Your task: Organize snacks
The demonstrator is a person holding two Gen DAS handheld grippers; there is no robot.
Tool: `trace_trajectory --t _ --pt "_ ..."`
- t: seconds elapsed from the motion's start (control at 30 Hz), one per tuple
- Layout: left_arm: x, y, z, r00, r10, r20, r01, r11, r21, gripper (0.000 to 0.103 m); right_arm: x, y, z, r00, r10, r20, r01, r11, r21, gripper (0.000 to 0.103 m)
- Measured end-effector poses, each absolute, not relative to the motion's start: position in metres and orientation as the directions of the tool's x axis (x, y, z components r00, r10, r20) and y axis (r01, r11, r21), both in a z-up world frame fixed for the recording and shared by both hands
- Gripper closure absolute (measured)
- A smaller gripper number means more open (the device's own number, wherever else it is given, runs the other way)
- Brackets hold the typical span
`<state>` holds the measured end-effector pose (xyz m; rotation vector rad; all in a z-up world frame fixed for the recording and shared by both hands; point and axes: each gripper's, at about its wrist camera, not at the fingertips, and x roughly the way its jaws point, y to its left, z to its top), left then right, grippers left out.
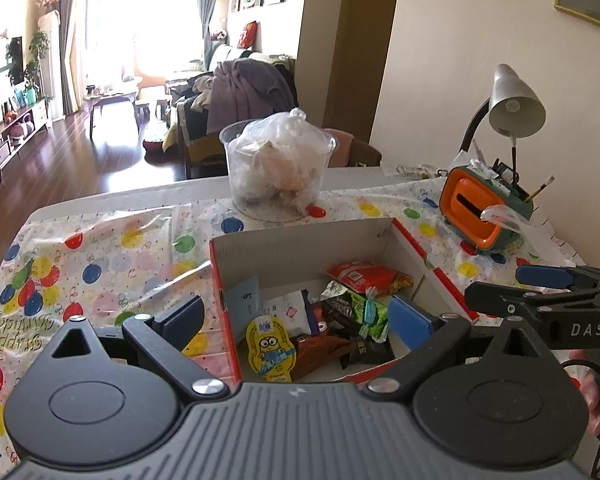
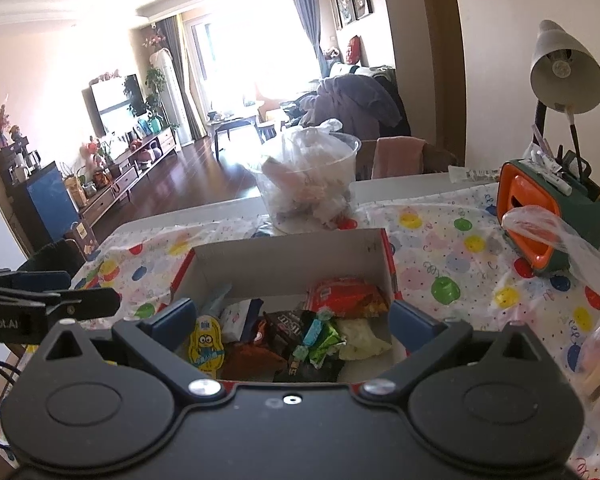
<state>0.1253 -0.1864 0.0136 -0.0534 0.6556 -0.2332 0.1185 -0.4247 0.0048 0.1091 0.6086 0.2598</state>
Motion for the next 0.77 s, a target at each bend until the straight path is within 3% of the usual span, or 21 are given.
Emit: trace_trajectory --t 0.77 --pt "0.109 -0.188 0.017 0.778 -0.250 -0.577 0.215 0.968 -0.130 0.004 0.107 -0.408 0.008 0.787 0.295 -0.541 -0.247 0.955 0.162 0.000"
